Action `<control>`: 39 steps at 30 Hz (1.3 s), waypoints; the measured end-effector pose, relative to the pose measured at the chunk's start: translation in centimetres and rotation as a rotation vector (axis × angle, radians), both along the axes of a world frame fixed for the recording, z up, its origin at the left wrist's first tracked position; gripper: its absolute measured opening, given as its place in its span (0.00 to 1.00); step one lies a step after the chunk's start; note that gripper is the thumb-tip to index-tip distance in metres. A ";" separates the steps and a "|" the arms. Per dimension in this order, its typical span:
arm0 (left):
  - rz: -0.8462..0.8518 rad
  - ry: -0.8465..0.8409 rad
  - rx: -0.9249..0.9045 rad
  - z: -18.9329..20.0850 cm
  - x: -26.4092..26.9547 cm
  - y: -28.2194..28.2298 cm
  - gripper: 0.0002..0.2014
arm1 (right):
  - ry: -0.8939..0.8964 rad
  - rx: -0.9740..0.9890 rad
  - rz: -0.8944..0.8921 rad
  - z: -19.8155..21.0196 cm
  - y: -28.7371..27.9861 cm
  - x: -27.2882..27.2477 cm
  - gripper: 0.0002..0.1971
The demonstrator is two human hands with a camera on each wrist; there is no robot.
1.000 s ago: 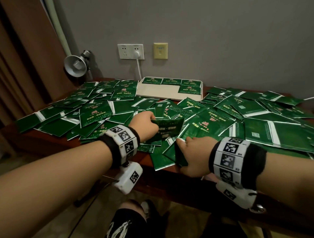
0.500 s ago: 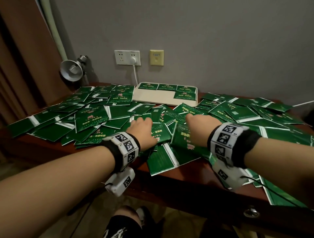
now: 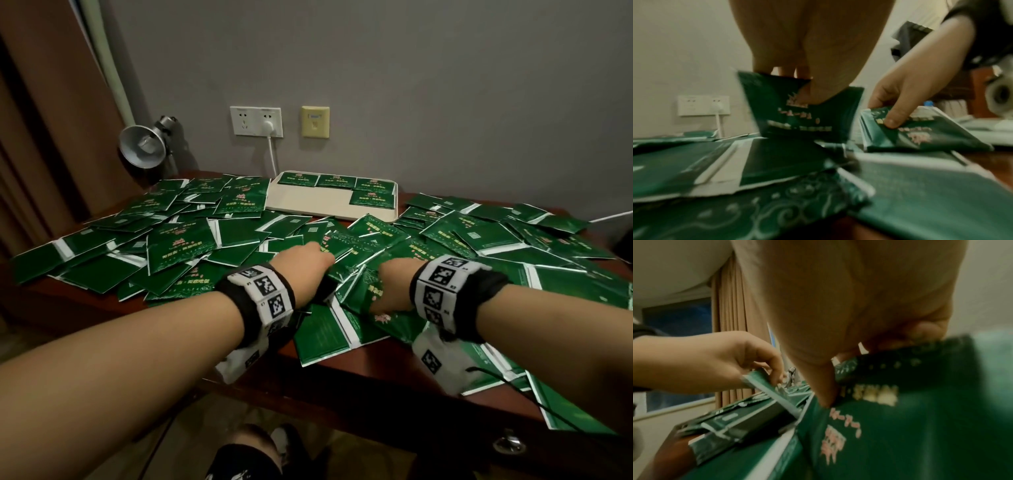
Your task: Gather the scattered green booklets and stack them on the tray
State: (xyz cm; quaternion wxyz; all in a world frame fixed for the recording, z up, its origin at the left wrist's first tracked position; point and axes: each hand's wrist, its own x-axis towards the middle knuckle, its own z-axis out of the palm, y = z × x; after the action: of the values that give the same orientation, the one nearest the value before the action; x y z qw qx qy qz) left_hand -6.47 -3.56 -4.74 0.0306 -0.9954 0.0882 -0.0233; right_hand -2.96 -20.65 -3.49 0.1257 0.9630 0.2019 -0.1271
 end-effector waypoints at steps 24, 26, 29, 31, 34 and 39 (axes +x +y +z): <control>0.465 0.275 0.030 -1.4 -0.8 -0.2 0.49 | -0.073 -0.314 0.384 1.4 1.9 0.4 0.50; 0.538 0.309 -0.032 -1.6 -0.5 -0.1 0.48 | -0.090 -0.319 0.405 0.4 1.9 0.8 0.50; 0.614 0.374 -0.106 -1.5 -0.4 0.4 0.57 | -0.153 -0.294 0.448 -0.7 1.5 1.0 0.47; 0.642 0.393 -0.143 -1.2 -0.7 1.0 0.60 | -0.171 -0.282 0.432 -1.1 1.3 1.2 0.45; 0.634 0.398 -0.182 -0.8 -1.1 1.8 0.54 | -0.157 -0.260 0.386 -0.9 1.0 1.3 0.42; 0.642 0.327 -0.244 -0.8 -2.2 1.5 0.46 | -0.166 -0.233 0.424 -0.6 0.8 0.7 0.45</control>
State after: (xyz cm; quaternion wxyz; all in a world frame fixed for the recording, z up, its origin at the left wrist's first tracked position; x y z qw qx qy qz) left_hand -8.68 -2.03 -5.58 -0.0969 -0.9592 -0.2279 0.1363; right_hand -2.27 -19.84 -4.11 0.2757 0.8853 0.3723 -0.0406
